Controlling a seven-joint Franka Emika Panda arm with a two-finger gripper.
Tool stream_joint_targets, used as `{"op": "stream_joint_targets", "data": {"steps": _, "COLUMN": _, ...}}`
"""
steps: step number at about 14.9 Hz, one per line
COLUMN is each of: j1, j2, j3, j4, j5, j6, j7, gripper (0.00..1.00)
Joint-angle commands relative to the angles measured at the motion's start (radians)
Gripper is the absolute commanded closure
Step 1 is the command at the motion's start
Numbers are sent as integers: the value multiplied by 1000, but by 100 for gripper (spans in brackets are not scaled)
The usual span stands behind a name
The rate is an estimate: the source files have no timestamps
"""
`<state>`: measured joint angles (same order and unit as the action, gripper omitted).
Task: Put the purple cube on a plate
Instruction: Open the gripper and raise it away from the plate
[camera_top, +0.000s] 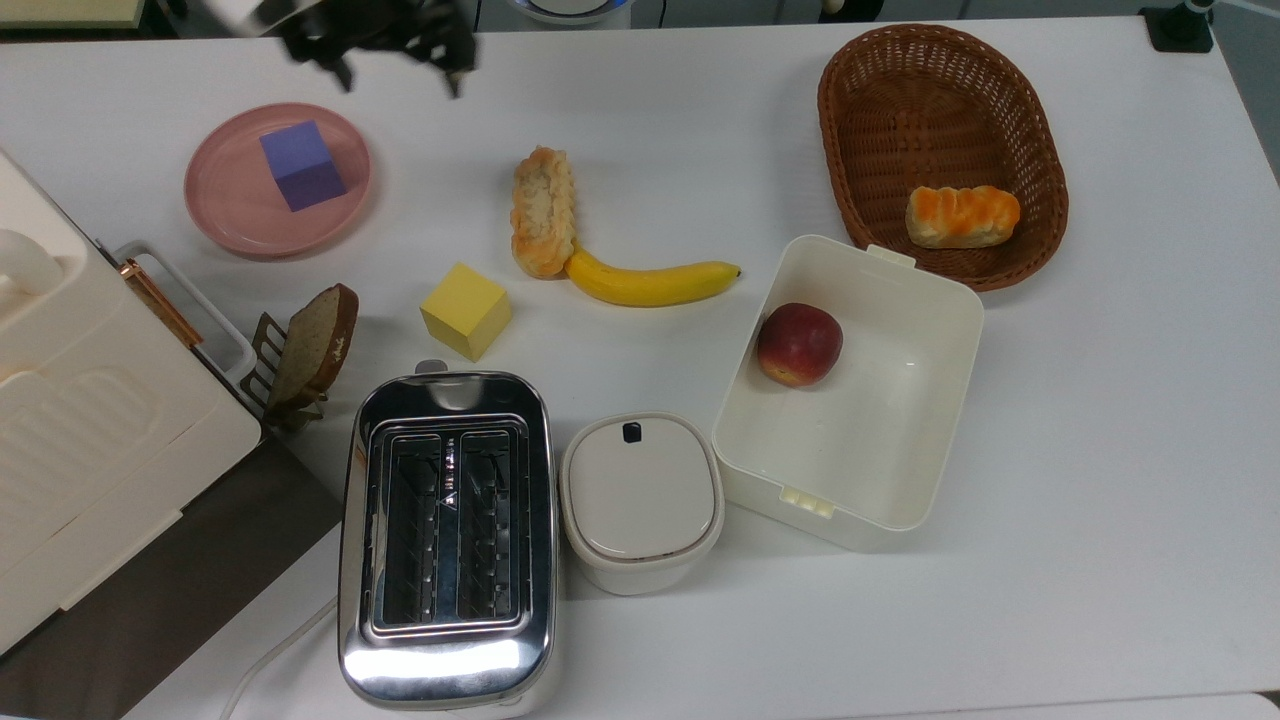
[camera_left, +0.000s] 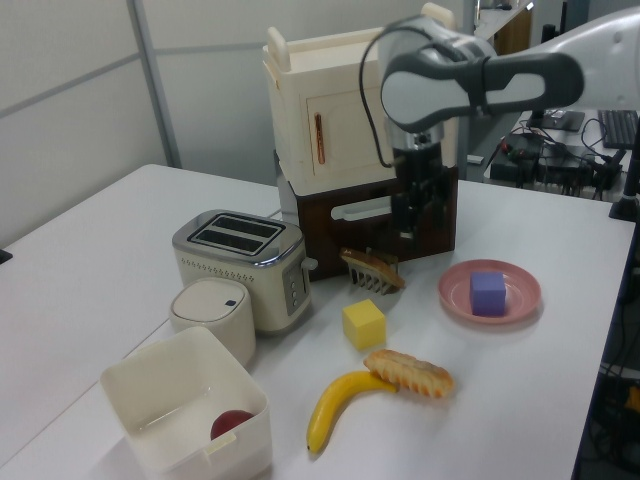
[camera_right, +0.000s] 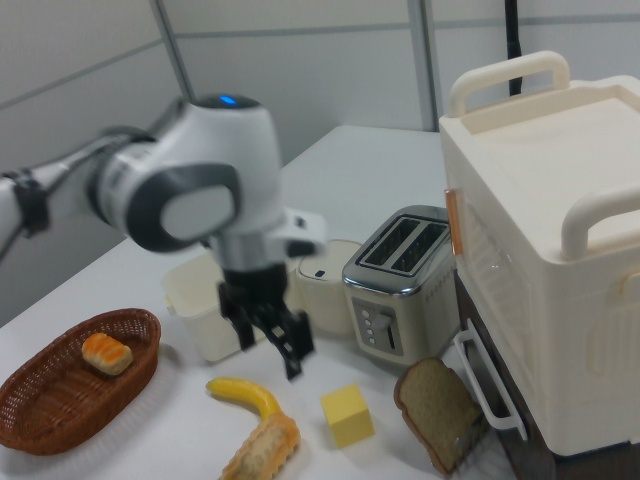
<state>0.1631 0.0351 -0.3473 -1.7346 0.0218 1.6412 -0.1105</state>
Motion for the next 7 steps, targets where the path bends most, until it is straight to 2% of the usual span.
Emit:
{"op": "stream_joint_targets", "data": {"steps": 1, "j1": -82, "j2": -35, "j3": 216, "j4": 24, "j5": -43, "j6": -18, "j7": 152, "gripper": 0}}
{"op": "stream_joint_targets", "data": {"steps": 2, "j1": -100, "j2": -35, "j3": 262, "j4": 26, "j5": -46, "j6": -18, "j7": 158, "gripper": 0}}
{"op": "stream_joint_targets", "data": {"steps": 4, "j1": -108, "j2": -35, "j3": 307, "j4": 26, "j5": -43, "j6": -20, "j7": 158, "gripper": 0}}
{"op": "stream_joint_targets", "data": {"steps": 7, "j1": -119, "j2": -27, "j3": 309, "j4": 26, "j5": -37, "j6": -20, "j7": 161, "gripper": 0}}
